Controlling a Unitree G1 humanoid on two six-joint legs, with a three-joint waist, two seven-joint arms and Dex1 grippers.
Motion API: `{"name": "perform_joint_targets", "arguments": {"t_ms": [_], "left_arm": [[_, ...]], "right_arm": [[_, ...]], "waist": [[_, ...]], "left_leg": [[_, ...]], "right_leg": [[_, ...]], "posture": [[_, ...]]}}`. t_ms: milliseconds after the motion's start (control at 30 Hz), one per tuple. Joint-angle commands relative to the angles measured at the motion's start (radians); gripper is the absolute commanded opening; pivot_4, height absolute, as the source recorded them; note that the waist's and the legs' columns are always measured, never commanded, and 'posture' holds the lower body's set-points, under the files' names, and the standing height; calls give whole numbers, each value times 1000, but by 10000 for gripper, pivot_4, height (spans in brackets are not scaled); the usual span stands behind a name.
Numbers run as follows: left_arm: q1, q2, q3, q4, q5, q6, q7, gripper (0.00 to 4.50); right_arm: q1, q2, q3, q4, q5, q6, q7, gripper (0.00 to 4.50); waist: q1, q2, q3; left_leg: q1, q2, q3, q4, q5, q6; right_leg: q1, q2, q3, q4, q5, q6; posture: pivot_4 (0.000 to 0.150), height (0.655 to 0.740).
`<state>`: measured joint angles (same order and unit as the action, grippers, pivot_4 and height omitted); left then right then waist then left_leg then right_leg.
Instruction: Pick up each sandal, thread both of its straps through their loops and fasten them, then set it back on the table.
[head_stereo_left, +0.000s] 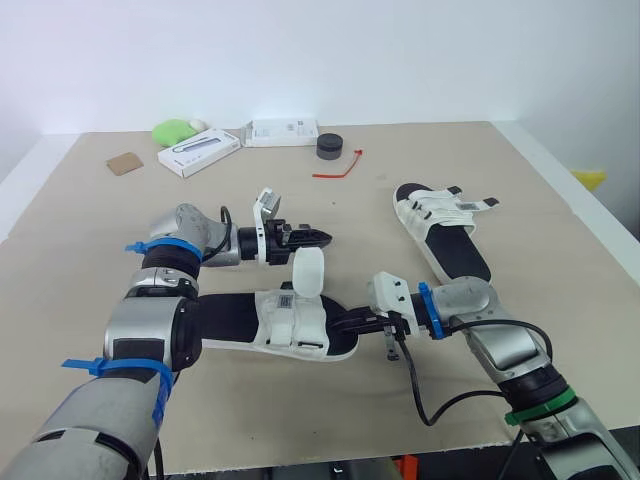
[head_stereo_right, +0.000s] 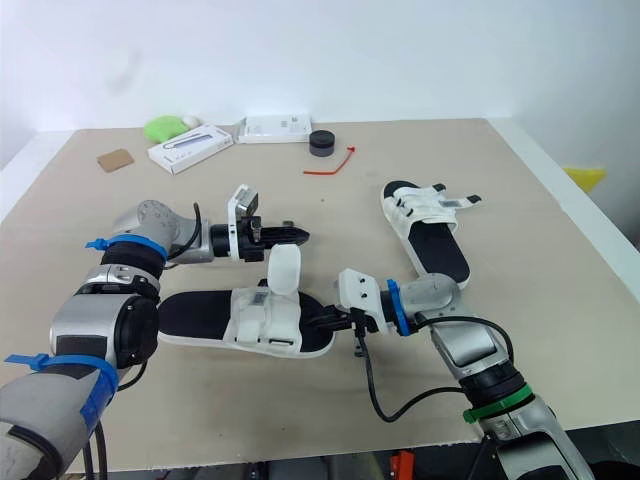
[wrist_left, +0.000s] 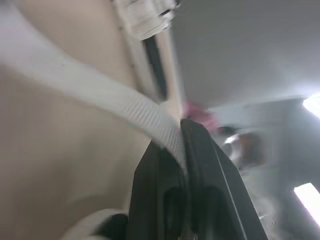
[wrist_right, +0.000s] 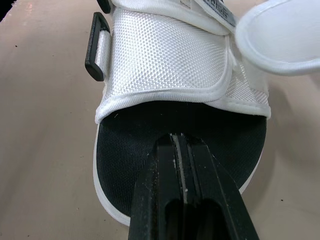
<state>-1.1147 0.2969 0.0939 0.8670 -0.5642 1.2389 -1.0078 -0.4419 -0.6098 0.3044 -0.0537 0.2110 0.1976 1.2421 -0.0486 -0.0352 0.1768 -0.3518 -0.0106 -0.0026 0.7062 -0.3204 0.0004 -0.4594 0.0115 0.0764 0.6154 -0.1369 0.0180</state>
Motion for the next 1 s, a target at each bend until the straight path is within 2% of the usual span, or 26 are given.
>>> {"name": "perform_joint_targets", "arguments": {"t_ms": [33,100,167,267,300,367,467,567,667,733,867,1000], "left_arm": [[52,40,-104,-195,34,-111,-112,1232],[109,67,-157,-320,50,-184,-154,1232],[202,116,-205,-540,82,-318,-183,1232],[378,179,-226,-866,163,-642,-193,1232],[427,196,-234,-930,223,-805,-183,1232],[477,200,-230,-974,272,-973,-164,1232],[514,204,-235,-970,356,-1213,-133,1232],[525,217,-245,-928,494,-1564,-75,1232],[497,262,-269,-785,663,-2000,-5,1232],[475,281,-278,-702,749,-2201,60,1232],[433,297,-299,-598,873,-2437,153,1232],[401,306,-313,-537,937,-2503,227,1232]], "right_arm": [[-17,-1,-3,1,-4,-6,6,0],[-18,-1,-3,1,-3,-6,6,0],[-18,-3,-3,0,-3,-7,6,0],[-13,-6,-3,-3,1,-4,9,0],[-11,-7,-1,-4,2,-3,12,0],[-10,-6,1,-3,3,-5,15,0],[-13,-3,3,4,3,-9,19,0],[-26,4,8,14,0,-13,25,0],[-36,11,10,21,0,-13,32,0],[-42,14,10,24,1,-12,33,0],[-44,15,11,31,-1,-17,37,0],[-46,15,10,31,-3,-17,38,0]], "waist": [[0,0,0],[0,0,0],[-1,0,0],[0,0,0],[2,0,0],[5,0,0],[8,0,0],[6,0,0],[6,0,0],[5,0,0],[6,0,0],[5,0,0]], "left_leg": [[0,0,0,0,0,0],[0,1,1,0,0,0],[0,2,1,0,0,0],[0,4,3,-1,-1,0],[0,4,3,-1,-1,0],[1,4,3,-1,-1,0],[2,2,4,0,0,1],[1,2,7,0,1,2],[1,2,8,0,1,2],[1,3,8,0,1,2],[1,3,9,0,1,2],[0,2,9,0,0,3]], "right_leg": [[0,0,0,0,0,0],[0,0,0,0,0,0],[0,0,1,0,0,0],[-1,1,3,0,0,0],[-1,1,3,-1,0,0],[0,0,3,-1,0,0],[1,-1,3,-3,1,3],[4,-1,5,-4,2,5],[4,-1,6,-4,3,5],[4,0,6,-4,3,4],[4,-1,6,-4,3,4],[4,-2,6,-5,4,5]], "posture": [[1500,7400],[1500,7400],[1500,7400],[1500,7400],[1500,7400],[1500,7400],[1500,7400],[1500,7400],[1500,7400],[1500,7400],[1500,7400],[1500,7400]]}}
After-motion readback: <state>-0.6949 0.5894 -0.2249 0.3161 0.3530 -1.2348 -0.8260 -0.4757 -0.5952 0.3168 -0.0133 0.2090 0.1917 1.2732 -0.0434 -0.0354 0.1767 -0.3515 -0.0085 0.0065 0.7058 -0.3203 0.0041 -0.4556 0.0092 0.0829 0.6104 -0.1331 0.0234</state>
